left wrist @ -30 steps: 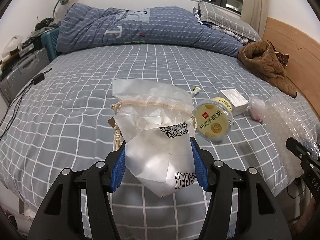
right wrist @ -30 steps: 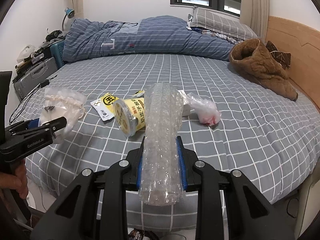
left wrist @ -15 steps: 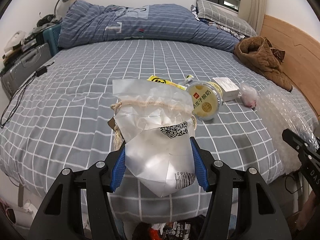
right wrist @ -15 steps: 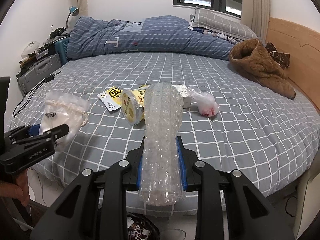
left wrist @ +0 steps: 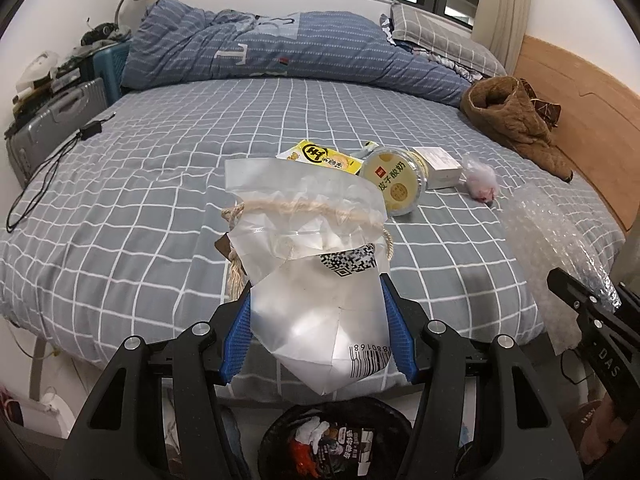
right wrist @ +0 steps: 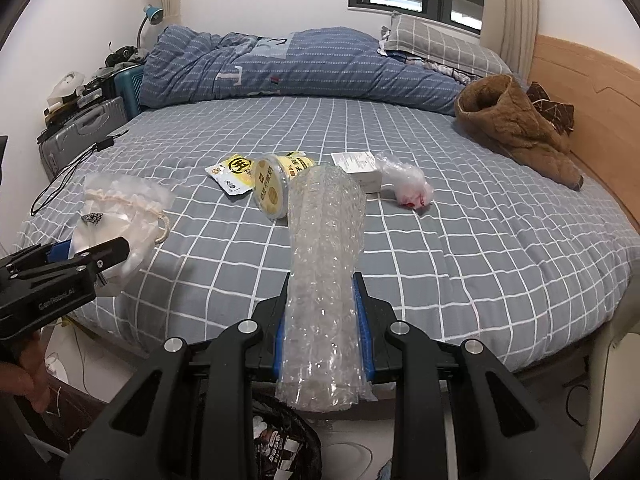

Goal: Collect trash
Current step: 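Carry the drawstring bag and bubble-wrap tube off the bed to the black bin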

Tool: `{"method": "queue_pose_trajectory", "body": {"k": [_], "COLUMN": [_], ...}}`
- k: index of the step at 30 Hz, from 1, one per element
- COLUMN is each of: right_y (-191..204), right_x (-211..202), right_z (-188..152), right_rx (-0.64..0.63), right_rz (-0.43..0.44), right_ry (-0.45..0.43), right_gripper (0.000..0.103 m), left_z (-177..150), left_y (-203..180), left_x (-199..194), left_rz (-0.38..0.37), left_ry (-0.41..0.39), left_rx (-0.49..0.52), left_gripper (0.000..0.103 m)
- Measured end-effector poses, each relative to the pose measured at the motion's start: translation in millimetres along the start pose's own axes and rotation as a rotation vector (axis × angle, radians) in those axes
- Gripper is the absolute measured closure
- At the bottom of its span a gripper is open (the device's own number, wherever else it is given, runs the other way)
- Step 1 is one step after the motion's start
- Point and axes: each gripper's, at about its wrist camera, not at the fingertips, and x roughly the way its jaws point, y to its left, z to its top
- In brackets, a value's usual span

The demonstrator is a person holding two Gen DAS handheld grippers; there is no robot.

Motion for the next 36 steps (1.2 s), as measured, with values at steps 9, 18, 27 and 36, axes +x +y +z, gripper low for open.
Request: {"method": "queue_pose_trajectory", "body": {"k": [9, 18, 27, 36], "right_y": [6.5, 14.3, 20.6, 23.7], "right_x": [-12.6, -22.9, -38.3, -46.9], "right_z": [-12.6, -27.6, -47.0, -70.9], "right_rx": [-0.003, -0.014, -0.022, -0.030], "right_rz": [0.005, 0.022, 0.037, 0.038], "right_ry": [0.004, 0.020, 0.036, 0.073], "right_gripper": [0.077, 0.077, 0.077, 0.077], "left_z": [-23.6, -51.6, -77.3, -108.3], "left_y": [1.7, 3.8, -5.0, -6.3], "left_x": [-18.1, -29.1, -45.6, -56.8], "left_rz": [-0.012, -0.009, -0.017, -0.011], "left_ry": [0.011, 0.043, 0.061, 0.109], "left_rx": [-0.011, -0.031, -0.028, -0.023], "left_gripper": [0.046, 0.046, 0.046, 0.046]}}
